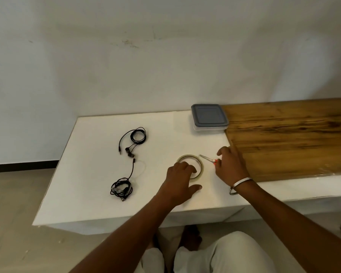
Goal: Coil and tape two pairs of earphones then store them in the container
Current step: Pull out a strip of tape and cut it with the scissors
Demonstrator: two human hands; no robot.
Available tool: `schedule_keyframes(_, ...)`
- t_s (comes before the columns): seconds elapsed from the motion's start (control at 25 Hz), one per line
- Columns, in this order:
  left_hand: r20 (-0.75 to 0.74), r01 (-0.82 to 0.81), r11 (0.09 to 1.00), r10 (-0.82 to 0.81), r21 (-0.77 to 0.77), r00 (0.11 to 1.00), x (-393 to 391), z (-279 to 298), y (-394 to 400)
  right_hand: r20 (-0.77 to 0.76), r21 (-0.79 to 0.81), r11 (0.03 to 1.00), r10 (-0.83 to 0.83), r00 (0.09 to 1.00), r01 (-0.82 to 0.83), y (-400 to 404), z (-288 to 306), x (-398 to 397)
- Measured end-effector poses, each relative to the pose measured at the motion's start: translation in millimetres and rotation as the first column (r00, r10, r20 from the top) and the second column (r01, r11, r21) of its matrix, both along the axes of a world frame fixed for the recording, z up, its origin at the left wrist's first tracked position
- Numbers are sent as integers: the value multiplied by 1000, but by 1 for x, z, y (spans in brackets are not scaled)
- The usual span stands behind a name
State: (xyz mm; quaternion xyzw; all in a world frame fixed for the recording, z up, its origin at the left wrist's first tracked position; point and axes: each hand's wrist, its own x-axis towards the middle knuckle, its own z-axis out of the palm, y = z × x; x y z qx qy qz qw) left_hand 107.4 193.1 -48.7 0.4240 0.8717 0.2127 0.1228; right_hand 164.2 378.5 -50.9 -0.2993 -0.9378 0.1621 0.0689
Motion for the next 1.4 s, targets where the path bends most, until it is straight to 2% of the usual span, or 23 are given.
schedule_keyframes(0.16, -117, -21, 999, 17, -31, 993, 3, -6, 1, 40, -135, 981, 147, 988, -140, -11, 6, -23)
schedule_keyframes(0.32, -76, -4, 1000, 5, 25, 997, -7, -8, -14, 147, -158, 936, 338, 930, -315, -17, 5, -36)
schedule_keyframes(0.44, -31, 11, 997, -9, 71, 999, -14, -11, -30, 187, -138, 920, 389, 902, -368, -18, 1, -40)
schedule_keyframes(0.56, 9, -9, 991, 8, 135, 1000, -18, -12, -42, 154, -186, 909, 401, 903, -372, -17, 3, -42)
schedule_keyframes(0.72, 82, -29, 985, 15, 171, 996, -20, -10, -49, -23, -382, 869, 332, 943, -315, -13, 5, -38)
schedule_keyframes(0.8, 105, -22, 982, 2, 187, 994, -22, -9, -51, -96, -527, 794, 297, 950, -301, -12, 6, -36)
schedule_keyframes(0.92, 126, -22, 979, -3, 203, 992, -24, -9, -55, -167, -725, 622, 260, 951, -297, -15, 6, -36)
schedule_keyframes(1.16, 164, -48, 972, 10, 229, 986, -24, -12, -61, -291, -722, 595, 203, 935, -354, -23, 14, -36)
schedule_keyframes(1.4, 276, -44, 971, -23, 236, 961, -33, -13, -69, -317, -736, 555, 222, 922, -387, -27, 21, -34)
